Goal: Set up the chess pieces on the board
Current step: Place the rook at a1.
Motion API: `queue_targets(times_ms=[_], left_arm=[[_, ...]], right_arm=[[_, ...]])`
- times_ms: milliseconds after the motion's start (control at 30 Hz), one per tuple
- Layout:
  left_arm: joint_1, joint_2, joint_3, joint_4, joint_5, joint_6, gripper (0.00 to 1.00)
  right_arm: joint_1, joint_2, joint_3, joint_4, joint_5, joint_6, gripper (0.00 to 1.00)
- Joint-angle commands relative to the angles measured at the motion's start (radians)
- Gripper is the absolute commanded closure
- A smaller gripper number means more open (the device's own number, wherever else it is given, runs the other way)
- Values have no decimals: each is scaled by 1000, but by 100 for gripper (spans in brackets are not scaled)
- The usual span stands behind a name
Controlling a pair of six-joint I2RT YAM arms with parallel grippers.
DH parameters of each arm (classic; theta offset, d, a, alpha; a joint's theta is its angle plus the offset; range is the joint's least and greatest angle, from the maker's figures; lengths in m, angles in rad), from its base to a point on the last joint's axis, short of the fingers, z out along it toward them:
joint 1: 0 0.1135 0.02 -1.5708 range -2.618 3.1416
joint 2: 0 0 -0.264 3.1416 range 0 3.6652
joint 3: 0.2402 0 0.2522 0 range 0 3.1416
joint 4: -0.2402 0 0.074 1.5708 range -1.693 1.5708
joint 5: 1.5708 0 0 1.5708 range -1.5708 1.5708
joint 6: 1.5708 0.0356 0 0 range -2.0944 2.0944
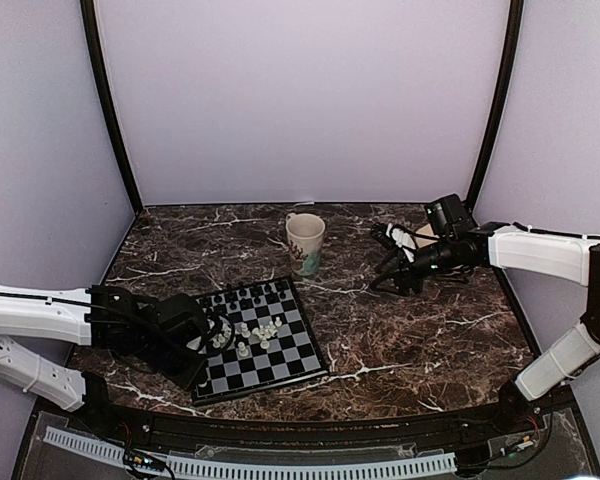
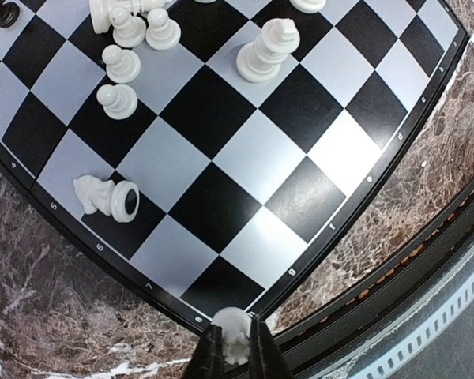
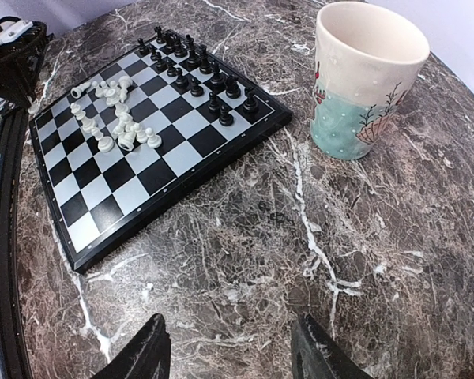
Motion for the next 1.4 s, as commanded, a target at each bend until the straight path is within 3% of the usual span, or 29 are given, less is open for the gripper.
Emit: queue_targets(times_ms=[0, 1367], left_arm=[[-18, 16, 12, -53, -19, -23, 91], [-24, 114, -7, 19, -24, 4, 86]], right_arm=[[3, -4, -8, 24, 1, -13, 48], [2, 6, -14, 25, -11, -20, 49]])
